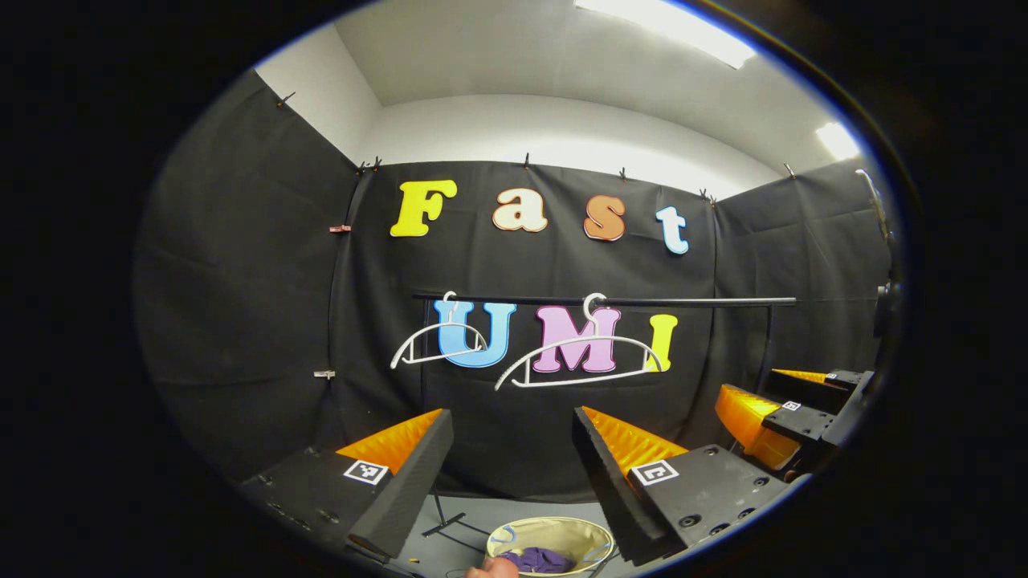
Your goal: Grasp the clothes on the hanger with both hands and then place them into the laundry hamper below.
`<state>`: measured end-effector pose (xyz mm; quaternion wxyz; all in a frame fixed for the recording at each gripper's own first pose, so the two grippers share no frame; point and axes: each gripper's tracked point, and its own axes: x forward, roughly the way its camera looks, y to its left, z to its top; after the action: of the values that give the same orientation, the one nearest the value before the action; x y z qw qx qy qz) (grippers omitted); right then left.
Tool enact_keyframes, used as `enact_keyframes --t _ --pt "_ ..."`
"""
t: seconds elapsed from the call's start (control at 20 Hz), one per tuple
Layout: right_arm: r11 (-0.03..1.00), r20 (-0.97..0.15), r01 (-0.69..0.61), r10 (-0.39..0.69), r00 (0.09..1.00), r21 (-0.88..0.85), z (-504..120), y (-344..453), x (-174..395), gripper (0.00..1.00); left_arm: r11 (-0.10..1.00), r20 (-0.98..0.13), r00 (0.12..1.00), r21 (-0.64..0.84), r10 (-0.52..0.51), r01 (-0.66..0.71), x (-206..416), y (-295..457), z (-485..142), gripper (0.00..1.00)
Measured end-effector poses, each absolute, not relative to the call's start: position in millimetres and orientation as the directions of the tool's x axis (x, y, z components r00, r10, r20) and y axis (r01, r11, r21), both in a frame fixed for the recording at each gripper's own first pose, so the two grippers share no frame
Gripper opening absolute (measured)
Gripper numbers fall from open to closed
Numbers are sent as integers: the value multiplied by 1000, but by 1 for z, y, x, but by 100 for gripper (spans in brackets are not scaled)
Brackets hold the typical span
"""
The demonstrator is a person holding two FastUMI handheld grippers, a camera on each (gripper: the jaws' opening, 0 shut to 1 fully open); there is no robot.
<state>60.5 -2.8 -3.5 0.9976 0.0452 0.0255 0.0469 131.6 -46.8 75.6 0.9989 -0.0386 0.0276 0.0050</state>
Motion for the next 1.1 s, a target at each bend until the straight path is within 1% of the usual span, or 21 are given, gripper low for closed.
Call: enact_keyframes --t 0.5,1.1 --pt "991 -55 -85 91 994 106 -7 -1 60 97 997 -57 998 -72 1 -5 131 -47 72 94" --pt "991 -32 -99 102 994 90 3 2 54 97 997 -48 999 -80 -7 3 125 -49 79 94"
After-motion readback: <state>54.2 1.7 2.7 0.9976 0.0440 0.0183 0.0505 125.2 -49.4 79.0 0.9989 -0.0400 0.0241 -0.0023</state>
